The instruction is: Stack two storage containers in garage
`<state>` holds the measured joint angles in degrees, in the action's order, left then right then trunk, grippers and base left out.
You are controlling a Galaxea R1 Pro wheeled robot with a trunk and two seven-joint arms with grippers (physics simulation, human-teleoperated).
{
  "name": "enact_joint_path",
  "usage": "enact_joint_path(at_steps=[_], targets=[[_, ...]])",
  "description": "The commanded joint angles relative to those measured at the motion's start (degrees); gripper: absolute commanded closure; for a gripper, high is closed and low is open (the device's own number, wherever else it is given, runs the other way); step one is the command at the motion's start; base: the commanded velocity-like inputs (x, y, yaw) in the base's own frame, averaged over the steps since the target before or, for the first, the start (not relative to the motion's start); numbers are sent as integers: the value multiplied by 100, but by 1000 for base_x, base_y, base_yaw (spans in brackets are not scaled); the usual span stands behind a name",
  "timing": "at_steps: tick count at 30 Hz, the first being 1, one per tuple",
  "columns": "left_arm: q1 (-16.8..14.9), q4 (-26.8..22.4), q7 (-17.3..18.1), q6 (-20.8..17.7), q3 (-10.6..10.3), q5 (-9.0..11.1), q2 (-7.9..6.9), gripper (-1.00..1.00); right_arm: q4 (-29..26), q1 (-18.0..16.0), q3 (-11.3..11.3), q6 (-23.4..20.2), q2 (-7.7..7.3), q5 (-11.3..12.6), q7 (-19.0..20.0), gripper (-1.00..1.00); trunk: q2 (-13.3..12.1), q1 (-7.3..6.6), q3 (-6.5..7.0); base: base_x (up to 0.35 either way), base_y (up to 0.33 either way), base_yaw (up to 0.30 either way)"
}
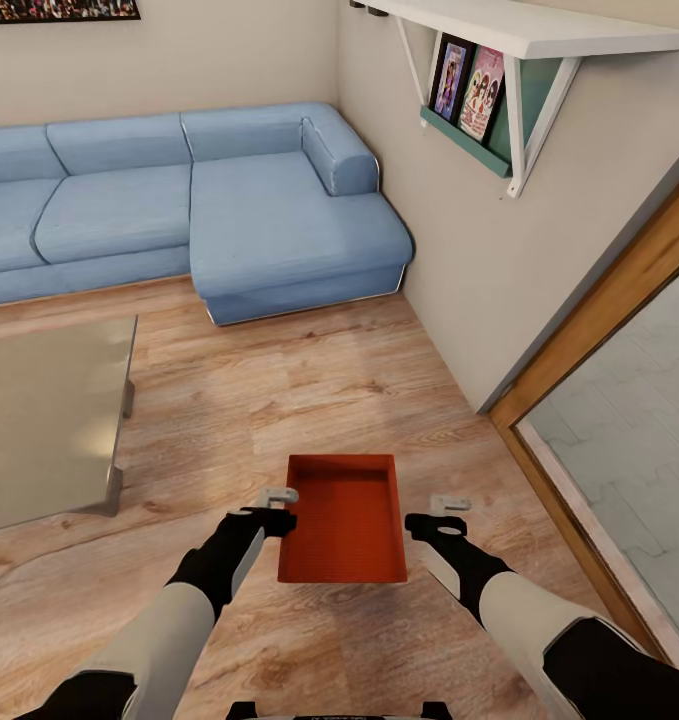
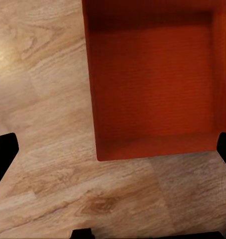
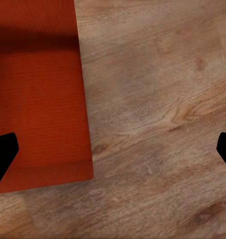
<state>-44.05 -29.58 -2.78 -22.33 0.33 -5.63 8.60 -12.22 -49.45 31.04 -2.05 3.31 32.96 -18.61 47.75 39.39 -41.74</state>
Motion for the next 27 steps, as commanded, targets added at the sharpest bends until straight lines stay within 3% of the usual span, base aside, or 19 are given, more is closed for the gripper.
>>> enact_joint_path(at_steps=[1, 12, 19, 27], targets=[[0, -47, 2, -45, 9, -50, 3, -100, -8, -3, 50, -22, -4, 35, -38, -100, 4, 1, -4, 0, 0, 0], [1, -120, 6, -79, 32, -13, 30, -100, -8, -3, 51, -22, -6, 35, -38, -100, 4, 1, -4, 0, 0, 0], [-2, -150, 12, -79, 35, -8, 40, -100, -25, -3, 51, -24, -13, 37, 7, -100, 285, 155, -130, 0, 0, 0], [1, -137, 8, -79, 23, -8, 35, -100, -25, -3, 53, -24, -8, 39, 32, -100, 285, 155, -130, 0, 0, 0]])
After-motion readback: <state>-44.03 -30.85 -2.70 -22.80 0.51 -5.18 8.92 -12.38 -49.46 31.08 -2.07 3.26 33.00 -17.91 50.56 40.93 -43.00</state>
